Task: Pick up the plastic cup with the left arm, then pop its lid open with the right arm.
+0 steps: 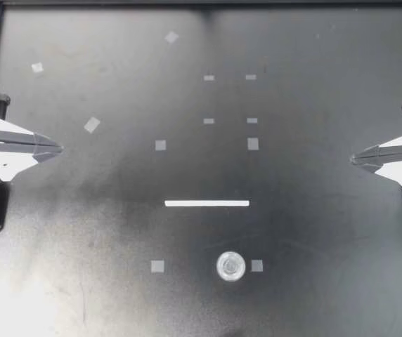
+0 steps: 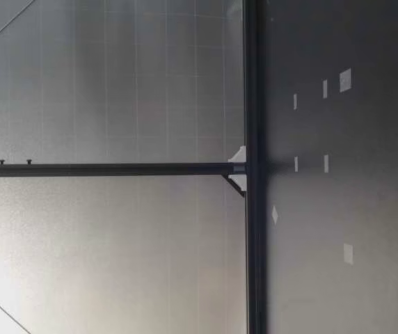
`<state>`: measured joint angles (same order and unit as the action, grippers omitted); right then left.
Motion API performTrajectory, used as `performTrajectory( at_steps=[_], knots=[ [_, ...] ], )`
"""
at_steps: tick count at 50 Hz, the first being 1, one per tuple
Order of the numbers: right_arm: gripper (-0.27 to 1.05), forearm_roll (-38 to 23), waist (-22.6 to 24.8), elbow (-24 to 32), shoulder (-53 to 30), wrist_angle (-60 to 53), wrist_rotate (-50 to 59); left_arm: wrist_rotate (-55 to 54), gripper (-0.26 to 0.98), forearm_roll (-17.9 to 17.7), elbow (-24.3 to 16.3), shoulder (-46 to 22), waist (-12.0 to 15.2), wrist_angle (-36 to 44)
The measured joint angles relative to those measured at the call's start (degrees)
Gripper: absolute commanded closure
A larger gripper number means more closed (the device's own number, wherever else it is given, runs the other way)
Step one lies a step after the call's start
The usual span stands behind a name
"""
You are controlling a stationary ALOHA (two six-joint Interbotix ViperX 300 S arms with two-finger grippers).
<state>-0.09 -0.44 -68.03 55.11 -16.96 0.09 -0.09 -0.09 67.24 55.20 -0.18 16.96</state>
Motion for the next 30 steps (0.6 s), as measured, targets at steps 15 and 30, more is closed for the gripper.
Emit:
performTrajectory(
  at_steps=[15,30],
  knots=[
    [0.83,0.18,0.0,-3.87,1.14,-0.18,3.25,-2.11,0.79,-0.26,4.13,0.44,-0.62,1.05],
    [0.83,0.18,-0.09,4.83,-4.13,15.12,5.89,-2.02,0.79,-0.26,-0.62,-8.17,-1.85,1.05]
  ],
)
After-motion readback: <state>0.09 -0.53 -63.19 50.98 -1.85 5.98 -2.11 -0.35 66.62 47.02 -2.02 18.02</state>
